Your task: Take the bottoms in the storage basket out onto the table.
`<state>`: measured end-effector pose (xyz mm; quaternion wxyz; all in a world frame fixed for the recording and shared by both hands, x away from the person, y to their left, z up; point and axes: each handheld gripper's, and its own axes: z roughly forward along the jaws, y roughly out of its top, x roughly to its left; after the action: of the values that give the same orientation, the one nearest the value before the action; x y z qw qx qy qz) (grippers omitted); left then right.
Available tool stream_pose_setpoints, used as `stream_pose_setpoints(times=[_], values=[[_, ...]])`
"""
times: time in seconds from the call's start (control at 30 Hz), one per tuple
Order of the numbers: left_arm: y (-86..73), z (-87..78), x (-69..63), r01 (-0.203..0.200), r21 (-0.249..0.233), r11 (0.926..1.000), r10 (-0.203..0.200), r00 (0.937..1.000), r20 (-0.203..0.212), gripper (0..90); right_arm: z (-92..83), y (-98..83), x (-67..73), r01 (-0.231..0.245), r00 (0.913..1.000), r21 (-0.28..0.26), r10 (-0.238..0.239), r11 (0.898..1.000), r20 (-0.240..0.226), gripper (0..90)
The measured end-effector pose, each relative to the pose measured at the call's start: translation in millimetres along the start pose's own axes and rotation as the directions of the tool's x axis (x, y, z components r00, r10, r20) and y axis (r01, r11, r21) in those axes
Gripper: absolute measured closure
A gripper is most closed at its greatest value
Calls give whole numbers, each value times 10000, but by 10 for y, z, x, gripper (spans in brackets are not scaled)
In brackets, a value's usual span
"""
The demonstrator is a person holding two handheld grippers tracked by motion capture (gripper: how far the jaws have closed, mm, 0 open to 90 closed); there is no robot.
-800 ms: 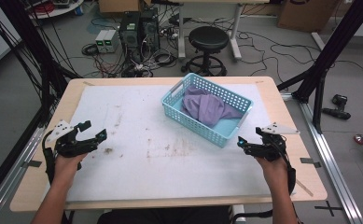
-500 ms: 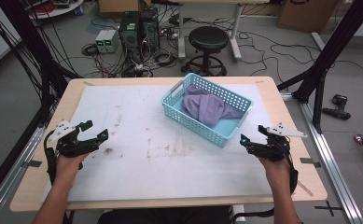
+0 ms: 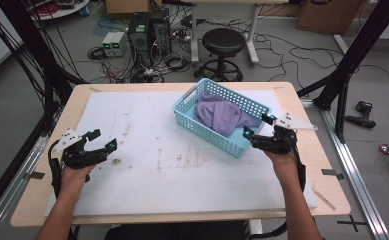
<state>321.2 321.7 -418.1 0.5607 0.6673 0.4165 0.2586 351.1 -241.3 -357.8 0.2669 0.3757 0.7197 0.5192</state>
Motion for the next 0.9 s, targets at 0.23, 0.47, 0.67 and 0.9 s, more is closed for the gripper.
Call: stream_pose_setpoints(times=[0.23, 0.47, 0.67, 0.9], values=[[-13, 21, 21, 104, 8, 9999, -104, 9999, 23, 186, 562, 348, 18, 227, 9988, 638, -199, 9977, -446, 183], [-20, 42, 44, 250, -10, 9997, -250, 9997, 35, 186, 1153, 369, -56, 285, 9983, 2419, -153, 9699, -563, 183], [-25, 54, 42, 253, 44, 9997, -254, 9997, 69, 186, 1447, 294, -131, 121, 9992, 3381, 17, 9410, -404, 184], [-31, 65, 51, 292, 129, 9995, -293, 9996, 45, 186, 1770, 186, -170, -106, 9984, 4217, 331, 9067, -461, 183]])
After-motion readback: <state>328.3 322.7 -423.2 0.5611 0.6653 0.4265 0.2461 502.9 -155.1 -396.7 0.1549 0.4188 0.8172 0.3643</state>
